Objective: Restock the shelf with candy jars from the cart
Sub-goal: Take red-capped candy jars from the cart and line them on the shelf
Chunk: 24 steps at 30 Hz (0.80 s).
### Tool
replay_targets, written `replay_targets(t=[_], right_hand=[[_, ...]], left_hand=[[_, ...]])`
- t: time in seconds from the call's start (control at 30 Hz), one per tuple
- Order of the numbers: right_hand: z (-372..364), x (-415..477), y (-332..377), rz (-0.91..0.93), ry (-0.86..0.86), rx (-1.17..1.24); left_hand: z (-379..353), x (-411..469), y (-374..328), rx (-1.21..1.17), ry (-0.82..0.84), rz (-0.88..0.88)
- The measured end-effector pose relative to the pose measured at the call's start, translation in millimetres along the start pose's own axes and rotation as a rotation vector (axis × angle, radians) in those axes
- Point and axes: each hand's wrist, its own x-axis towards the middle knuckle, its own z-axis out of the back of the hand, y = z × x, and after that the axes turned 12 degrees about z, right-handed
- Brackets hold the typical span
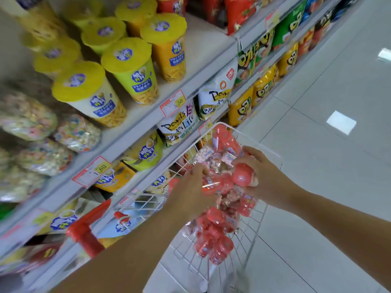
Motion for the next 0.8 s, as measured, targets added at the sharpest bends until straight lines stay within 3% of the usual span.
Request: replay_targets(t=[0.1,0.23,0.3,0.5,0.63,0.8], right_hand=[[35.8,-4.5,51.3,0.019,-0.139,0.089],[79.5,-10.4,127.7,0.046,-0.275,0.317],[96.2,-13.6,168.0,0.076,-0.314,0.462],[122.8,-8.4,277.0,0.179,-0.338,0.668],[137.4,12.0,337.4,0.228,-0.324,0.613],[136.0,59.5,399.9,0.254,-0.438,0.553]], left_hand=[[55.7,-37.4,-25.8,-0.207,0.015,-0.005],[130.4,-102.8,-67.7,-0.371,-0.091,-0.127],[159.0,-134.5,-83.0,-0.601,-0.132,-0.158],[225.1,-210.8,-102.5,-1.144,0.055,-0.139],[276.4,-236.1,-89.2,-1.192,0.061,-0.237],[340.1,-246.7,-52.2,-1.07,-0.177,-0.307]])
